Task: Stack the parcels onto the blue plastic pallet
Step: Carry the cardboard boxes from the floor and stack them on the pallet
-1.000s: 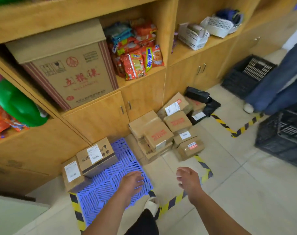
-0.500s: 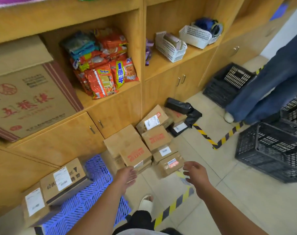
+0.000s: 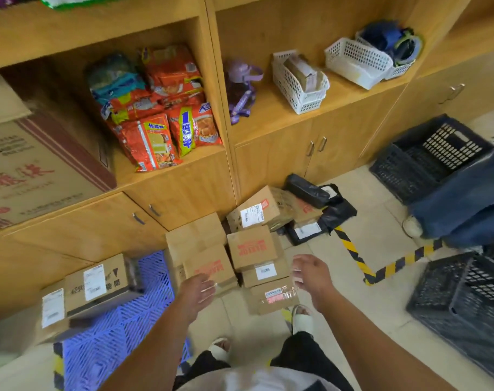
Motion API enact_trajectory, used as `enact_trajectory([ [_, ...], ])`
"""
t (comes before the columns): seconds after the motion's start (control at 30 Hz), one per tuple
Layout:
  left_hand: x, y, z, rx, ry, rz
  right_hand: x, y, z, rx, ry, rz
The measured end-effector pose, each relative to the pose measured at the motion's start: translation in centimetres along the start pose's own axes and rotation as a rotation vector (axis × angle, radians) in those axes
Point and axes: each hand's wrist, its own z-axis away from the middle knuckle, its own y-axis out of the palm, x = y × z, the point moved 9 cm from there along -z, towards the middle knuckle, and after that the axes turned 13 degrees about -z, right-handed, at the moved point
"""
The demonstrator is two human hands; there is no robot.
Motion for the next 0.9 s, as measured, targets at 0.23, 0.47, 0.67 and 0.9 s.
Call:
enact_trajectory([
  [0.23, -0.6, 7.0, 1.8, -0.071, -0.002, 0.135, 5.6, -5.0, -6.8, 0.024, 0.054, 0.05],
  [0.47, -2.4, 11.3, 1.7, -0.083, 0.013, 0.138, 6.4, -7.3, -10.0, 0.01, 0.154, 0.071],
  [0.67, -4.5, 15.1, -0.6, -0.027, -0.025, 0.083, 8.5, -10.1, -11.9, -0.044, 0.129, 0.09],
  [0.9, -7.6, 19.4, -1.7, -0.057, -0.052, 0.064, 12.3, -11.6, -16.8, 0.001, 0.174, 0.163],
])
